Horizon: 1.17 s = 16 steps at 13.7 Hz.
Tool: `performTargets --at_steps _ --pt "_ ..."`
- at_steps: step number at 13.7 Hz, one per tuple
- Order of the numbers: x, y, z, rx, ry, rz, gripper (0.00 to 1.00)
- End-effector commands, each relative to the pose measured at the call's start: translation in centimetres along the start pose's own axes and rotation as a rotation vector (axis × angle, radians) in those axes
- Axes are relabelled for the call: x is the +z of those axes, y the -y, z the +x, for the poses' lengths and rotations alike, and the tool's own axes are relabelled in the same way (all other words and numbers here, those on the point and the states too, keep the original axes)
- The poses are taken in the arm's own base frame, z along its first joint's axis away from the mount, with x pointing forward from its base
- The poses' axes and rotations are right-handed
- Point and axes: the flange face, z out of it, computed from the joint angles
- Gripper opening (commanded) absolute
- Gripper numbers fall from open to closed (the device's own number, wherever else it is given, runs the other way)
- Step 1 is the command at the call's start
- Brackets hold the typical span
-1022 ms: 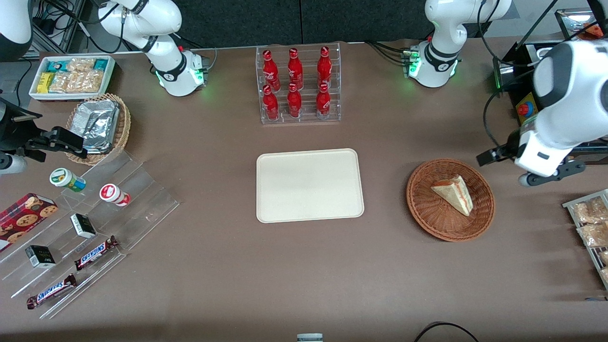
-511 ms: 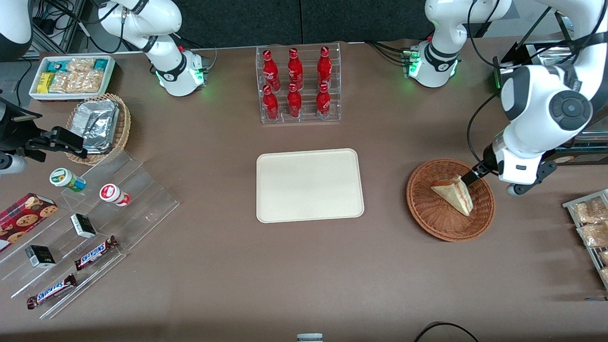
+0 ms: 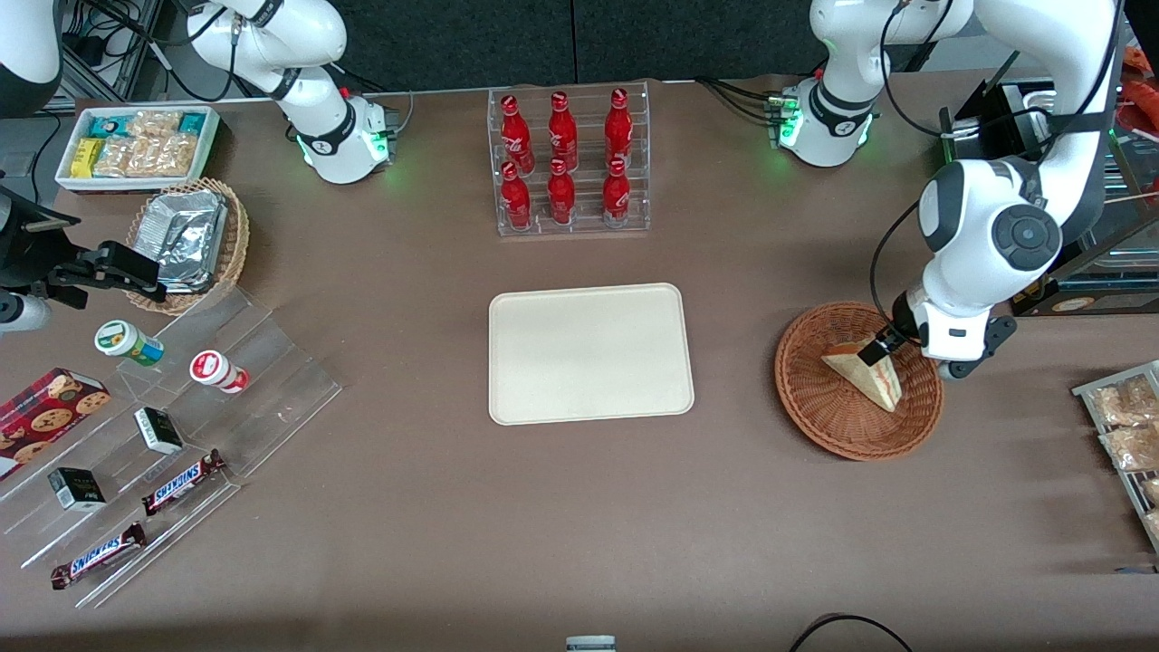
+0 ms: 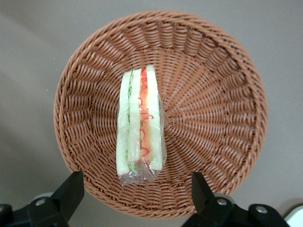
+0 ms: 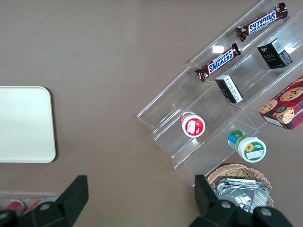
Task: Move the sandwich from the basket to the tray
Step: 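Lower the open left gripper over the wrapped sandwich in the basket, then close the left gripper on the sandwich's crust edge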
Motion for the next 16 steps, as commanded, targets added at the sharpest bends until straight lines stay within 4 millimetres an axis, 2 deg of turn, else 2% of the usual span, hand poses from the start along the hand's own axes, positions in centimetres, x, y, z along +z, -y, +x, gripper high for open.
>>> performTargets --at_steps 1,8,14,15,16 --pt "1.0 -0.2 0.3 -0.014 -0.016 -0.001 1.00" --pt "4.2 -0.3 1.2 -0.047 -0.011 -0.018 1.00" --pt "6.8 0.6 1.7 -0.104 0.027 0.005 1.00" --pt "7.1 0.6 1.7 -0.105 0.033 0.010 0.96" --pt "7.2 0.6 1.6 -0.122 0.035 0.013 0.87"
